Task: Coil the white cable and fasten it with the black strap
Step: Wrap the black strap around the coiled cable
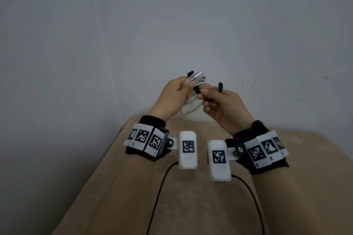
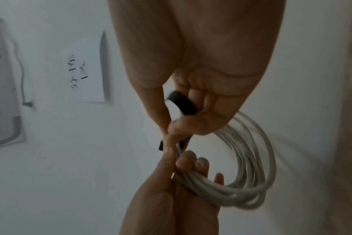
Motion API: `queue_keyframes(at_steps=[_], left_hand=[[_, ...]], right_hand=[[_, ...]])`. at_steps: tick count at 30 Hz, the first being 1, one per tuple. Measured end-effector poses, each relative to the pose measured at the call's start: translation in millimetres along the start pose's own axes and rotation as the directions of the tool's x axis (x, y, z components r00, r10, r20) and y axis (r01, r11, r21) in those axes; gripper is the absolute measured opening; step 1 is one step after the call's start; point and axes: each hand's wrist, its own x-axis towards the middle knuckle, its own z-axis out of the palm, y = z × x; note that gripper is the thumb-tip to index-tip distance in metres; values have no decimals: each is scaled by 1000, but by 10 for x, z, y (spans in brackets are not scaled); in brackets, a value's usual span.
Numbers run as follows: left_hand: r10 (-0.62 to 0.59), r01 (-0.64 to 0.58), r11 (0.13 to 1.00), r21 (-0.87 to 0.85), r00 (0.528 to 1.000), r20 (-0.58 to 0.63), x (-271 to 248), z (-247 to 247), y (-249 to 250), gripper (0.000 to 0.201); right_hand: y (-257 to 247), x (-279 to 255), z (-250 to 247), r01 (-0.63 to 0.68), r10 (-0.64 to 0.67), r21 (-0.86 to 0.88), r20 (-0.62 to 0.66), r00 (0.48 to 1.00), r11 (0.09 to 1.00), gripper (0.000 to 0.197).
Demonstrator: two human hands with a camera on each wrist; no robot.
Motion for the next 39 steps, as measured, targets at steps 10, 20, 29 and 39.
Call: queue_keyframes(at_steps=[10,20,29,39], left_hand=[[-88,90,996,22,993,-79,13,7,-67,28],[-111,119,986,114,991,-74,22,37,-79,26],[-73,43,981,189,985,157,-18,117,50,32],[-60,10,984,178,960,274,-45,283,147,32]], right_hand=[[-144,-70,-40,239,-230,-373,70,971,897,8],[-216,-99,-6,355,-333,-594,152,931,722,13],[-263,-99,-87,518,-601,-668,130,789,535,13],[-232,-63,-162,484,-582,-611,47,812,627,13]])
